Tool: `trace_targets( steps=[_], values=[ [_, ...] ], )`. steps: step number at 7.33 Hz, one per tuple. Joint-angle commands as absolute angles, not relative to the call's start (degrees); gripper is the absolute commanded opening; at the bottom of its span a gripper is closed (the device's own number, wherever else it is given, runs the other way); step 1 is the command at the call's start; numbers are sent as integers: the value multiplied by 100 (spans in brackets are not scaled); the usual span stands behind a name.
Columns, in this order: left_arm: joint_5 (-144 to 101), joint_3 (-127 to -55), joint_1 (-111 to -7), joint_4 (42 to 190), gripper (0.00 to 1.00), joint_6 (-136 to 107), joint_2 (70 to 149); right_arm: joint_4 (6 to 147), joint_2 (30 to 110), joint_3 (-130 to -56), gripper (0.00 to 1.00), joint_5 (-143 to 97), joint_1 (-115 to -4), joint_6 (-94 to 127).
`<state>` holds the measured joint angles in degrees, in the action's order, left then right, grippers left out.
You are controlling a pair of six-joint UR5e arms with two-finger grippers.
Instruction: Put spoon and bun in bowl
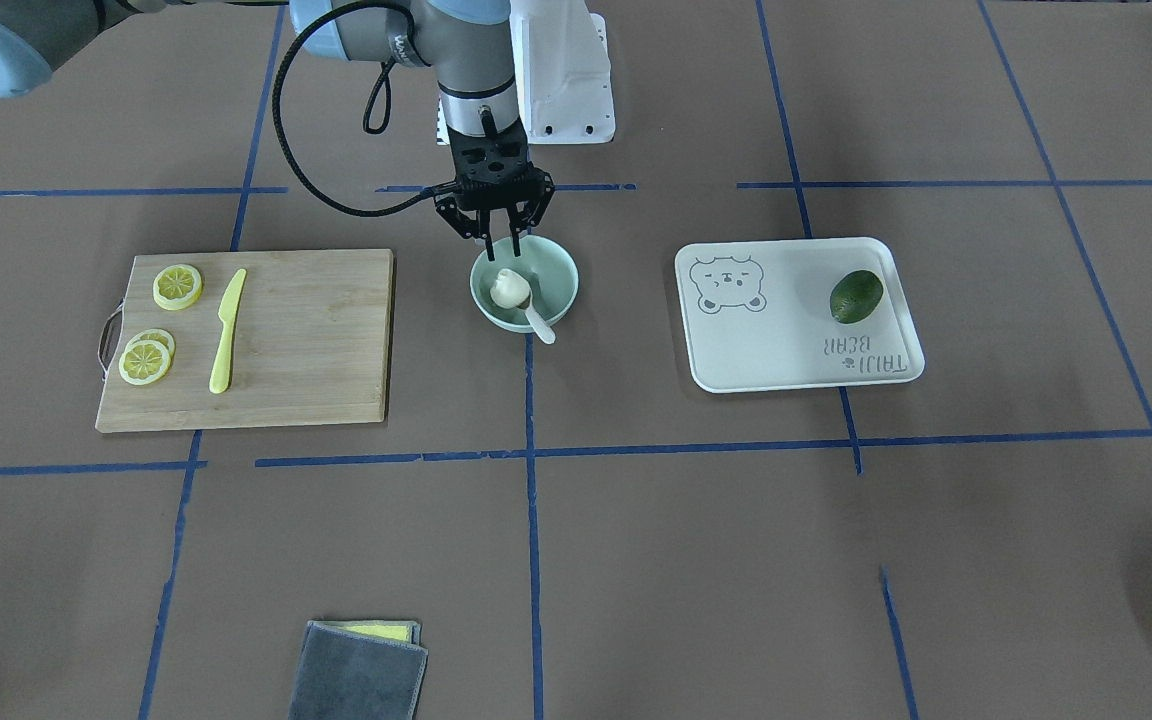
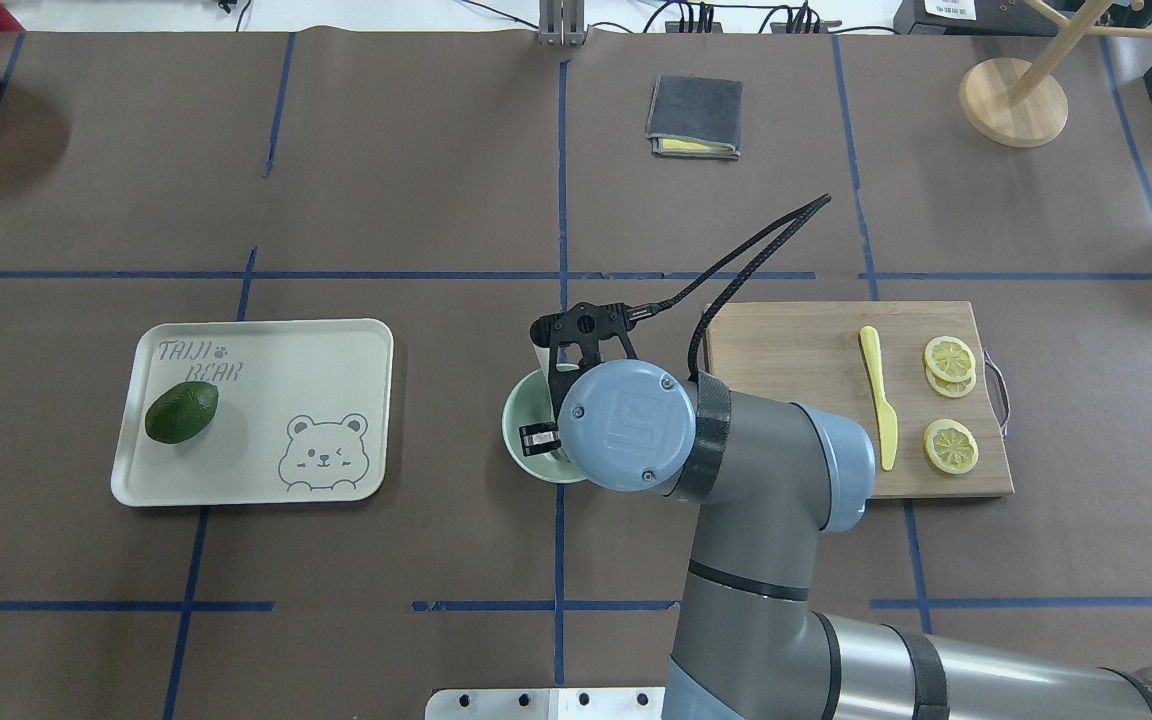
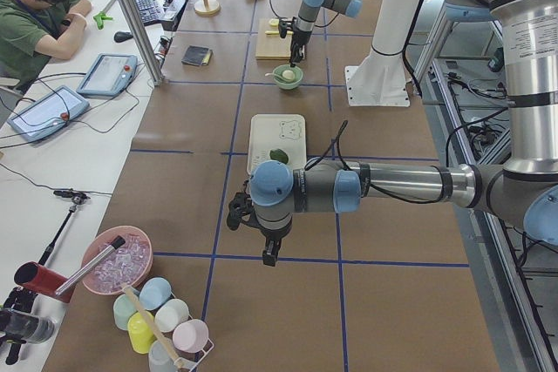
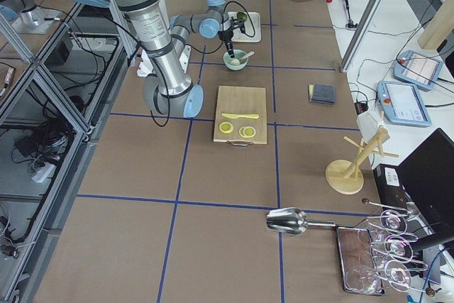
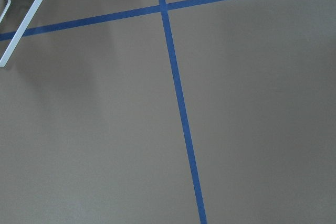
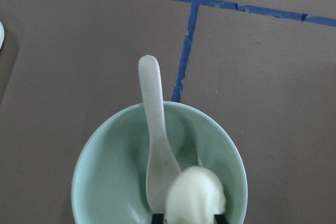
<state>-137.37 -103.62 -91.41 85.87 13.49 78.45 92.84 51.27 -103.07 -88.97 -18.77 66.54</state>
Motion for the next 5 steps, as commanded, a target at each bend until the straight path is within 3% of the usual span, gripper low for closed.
trace_targets(
  steps=[1,3,5],
  values=[
    [-13737,-10336,-9141,8587,100,1354,7857,9290,5124,-10309,100,-8754,-1828,6583],
    [-13737,-10353,-9132,8587,100,1354,7866,9621,5159,-10738,100,-9321,-2360,6173],
    [-13711,-10345,-9132,8570,100,1354,7866,10088,5281,-11065,100,-10662,-3701,4815]
  ],
)
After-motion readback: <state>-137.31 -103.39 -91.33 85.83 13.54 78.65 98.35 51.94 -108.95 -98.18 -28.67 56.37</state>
